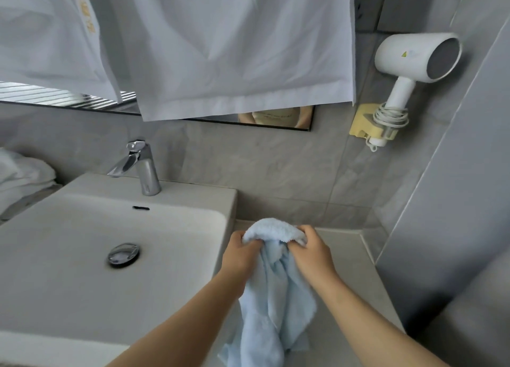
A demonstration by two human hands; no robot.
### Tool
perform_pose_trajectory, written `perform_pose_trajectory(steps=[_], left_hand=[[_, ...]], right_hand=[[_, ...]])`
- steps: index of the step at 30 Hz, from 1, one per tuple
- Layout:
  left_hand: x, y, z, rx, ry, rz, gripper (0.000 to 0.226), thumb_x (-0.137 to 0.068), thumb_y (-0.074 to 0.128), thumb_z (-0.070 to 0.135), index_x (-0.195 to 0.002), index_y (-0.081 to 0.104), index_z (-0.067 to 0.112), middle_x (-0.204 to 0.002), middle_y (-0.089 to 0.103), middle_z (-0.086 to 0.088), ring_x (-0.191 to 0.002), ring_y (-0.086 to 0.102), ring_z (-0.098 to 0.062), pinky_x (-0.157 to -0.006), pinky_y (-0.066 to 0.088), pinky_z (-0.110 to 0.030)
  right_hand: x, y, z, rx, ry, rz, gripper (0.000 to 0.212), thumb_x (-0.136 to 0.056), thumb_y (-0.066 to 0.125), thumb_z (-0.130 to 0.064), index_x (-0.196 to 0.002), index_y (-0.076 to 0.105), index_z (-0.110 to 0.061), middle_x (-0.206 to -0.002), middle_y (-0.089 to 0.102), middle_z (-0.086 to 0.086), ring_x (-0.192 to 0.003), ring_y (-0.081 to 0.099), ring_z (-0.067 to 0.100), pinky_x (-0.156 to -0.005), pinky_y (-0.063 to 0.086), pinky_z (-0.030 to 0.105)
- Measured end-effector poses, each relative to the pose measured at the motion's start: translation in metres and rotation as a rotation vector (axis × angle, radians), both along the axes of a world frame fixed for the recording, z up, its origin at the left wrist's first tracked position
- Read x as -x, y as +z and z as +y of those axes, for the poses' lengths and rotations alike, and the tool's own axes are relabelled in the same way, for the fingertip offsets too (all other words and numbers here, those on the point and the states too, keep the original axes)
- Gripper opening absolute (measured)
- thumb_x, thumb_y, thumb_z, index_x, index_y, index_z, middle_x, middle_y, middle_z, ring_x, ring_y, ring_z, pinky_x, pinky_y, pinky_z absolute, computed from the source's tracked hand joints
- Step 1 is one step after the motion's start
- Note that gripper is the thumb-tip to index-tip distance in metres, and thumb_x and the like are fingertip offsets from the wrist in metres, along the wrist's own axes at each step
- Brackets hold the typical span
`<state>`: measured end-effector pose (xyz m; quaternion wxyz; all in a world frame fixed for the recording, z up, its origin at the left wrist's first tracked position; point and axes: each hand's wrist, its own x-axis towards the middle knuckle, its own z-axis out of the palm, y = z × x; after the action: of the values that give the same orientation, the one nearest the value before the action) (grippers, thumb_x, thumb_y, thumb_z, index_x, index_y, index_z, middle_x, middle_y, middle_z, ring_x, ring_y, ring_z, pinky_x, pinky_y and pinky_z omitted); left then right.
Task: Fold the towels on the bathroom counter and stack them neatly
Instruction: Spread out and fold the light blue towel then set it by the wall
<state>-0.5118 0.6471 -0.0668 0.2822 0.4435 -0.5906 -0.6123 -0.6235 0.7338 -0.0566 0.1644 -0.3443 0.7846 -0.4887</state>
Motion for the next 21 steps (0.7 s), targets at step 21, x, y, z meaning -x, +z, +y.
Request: perform_pose_trajectory(steps=[21], left_hand=[[-0.012,-0.111,0.009,0.085,-0.460,-0.605,0.057,-0.088,0.045,0.029,-0.142,0.033,0.017,-0.140,0.045,-0.007,-0.124,0.048,-0.024,-0.103,0.038,-0.030]], right_hand=[[-0.036,-0.095,0.024,-0.467,0.232,-0.214,0.072,-0.086,0.062,-0.027,-0.146,0.023,-0.023,-0.141,0.046,0.001,-0.124,0.047,0.015,-0.092,0.040,0.019]])
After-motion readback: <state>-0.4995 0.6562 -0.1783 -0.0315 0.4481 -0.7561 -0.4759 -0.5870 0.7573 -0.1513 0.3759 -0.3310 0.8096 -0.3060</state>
